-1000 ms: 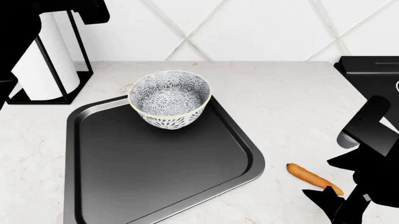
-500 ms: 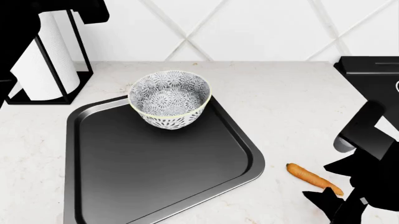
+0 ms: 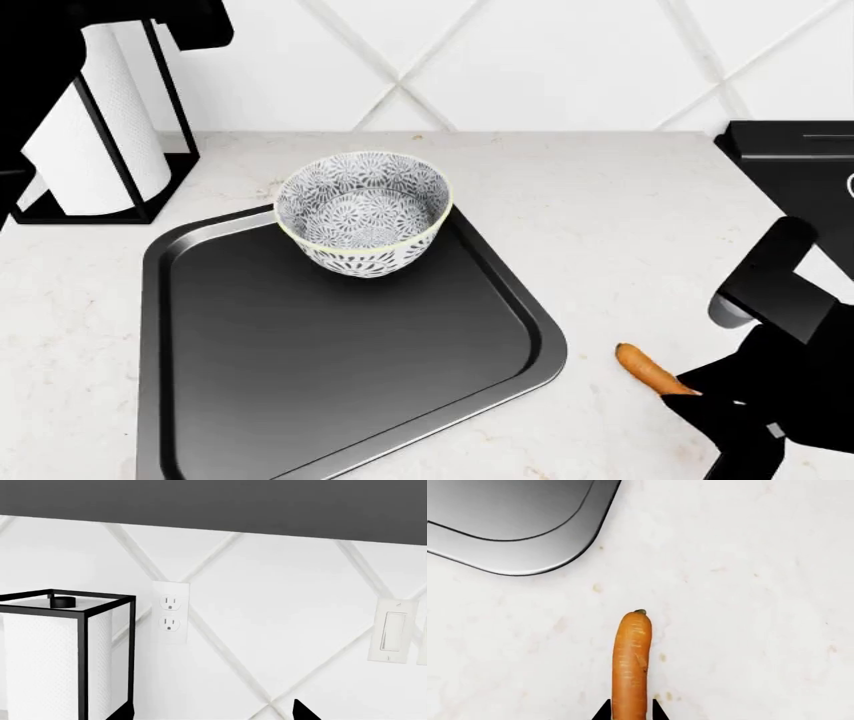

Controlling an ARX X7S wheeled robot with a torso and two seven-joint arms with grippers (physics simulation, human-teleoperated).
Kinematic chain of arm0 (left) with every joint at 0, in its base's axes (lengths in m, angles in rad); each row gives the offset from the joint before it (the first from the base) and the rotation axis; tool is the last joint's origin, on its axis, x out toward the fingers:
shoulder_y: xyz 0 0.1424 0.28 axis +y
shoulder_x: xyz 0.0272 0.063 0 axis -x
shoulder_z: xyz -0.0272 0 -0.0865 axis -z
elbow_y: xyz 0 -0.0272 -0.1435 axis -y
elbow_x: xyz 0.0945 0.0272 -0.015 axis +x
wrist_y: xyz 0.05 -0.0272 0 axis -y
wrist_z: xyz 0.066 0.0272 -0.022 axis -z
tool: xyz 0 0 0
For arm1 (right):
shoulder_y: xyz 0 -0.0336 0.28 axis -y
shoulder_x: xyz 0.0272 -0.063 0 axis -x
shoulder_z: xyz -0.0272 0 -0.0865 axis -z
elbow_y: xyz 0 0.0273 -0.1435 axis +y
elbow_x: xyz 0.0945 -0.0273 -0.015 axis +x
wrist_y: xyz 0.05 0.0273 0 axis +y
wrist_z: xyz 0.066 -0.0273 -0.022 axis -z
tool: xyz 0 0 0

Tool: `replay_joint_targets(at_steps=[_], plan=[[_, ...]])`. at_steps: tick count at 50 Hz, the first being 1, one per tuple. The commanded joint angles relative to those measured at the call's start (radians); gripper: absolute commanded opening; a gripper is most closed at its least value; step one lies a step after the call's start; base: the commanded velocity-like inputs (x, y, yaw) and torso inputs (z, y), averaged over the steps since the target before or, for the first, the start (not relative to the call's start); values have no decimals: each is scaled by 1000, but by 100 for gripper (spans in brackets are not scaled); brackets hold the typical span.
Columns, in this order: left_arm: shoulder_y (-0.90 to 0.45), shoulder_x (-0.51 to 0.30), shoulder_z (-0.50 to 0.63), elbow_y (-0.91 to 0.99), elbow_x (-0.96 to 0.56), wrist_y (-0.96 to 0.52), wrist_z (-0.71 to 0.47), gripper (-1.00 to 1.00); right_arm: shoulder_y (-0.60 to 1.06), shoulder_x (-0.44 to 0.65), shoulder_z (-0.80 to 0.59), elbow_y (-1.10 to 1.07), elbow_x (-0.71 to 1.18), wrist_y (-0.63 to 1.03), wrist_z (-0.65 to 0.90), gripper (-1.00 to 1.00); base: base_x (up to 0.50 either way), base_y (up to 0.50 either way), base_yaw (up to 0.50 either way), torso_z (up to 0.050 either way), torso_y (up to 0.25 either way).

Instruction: Place the two vegetables and bowl onto the tray for setting up a vegetable dip station.

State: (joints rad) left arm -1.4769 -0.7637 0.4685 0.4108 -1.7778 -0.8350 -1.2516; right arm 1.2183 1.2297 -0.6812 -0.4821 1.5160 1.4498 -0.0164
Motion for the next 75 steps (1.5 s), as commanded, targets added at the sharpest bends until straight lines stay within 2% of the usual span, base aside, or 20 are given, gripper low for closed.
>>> replay_joint_targets(at_steps=[1, 3, 8, 12, 18, 34, 43, 75], plan=[[0, -1, 2, 0, 0, 3, 0, 100, 120, -34, -2, 1, 59, 91, 44, -100, 0, 0, 0, 0, 0], [-1, -2, 2, 0, -2, 3, -1, 100, 193, -48, -19, 14, 107, 112, 65, -100, 0, 0, 0, 0, 0], [0, -4, 2, 0, 0, 5, 1, 100, 483, -81, -215, 60, 180, 117, 75, -100, 0, 0, 0, 0, 0], [0, -6, 1, -2, -1, 7, 2, 100, 608, -112, -301, 76, 203, 114, 65, -100, 0, 0, 0, 0, 0], [0, -7, 2, -1, 0, 8, 3, 100, 684, -156, -347, 92, 241, 93, 63, -100, 0, 0, 0, 0, 0], [-4, -9, 5, 0, -3, 10, 2, 100, 655, -299, -383, 61, 256, 4, 28, -100, 0, 0, 0, 0, 0], [-3, -10, 6, 2, -2, 12, 4, 100, 597, -391, -394, 84, 173, -62, -26, -100, 0, 0, 0, 0, 0], [-3, -13, 10, -4, 1, 20, 13, 100, 494, -607, -482, 239, -81, -194, -181, -100, 0, 0, 0, 0, 0]])
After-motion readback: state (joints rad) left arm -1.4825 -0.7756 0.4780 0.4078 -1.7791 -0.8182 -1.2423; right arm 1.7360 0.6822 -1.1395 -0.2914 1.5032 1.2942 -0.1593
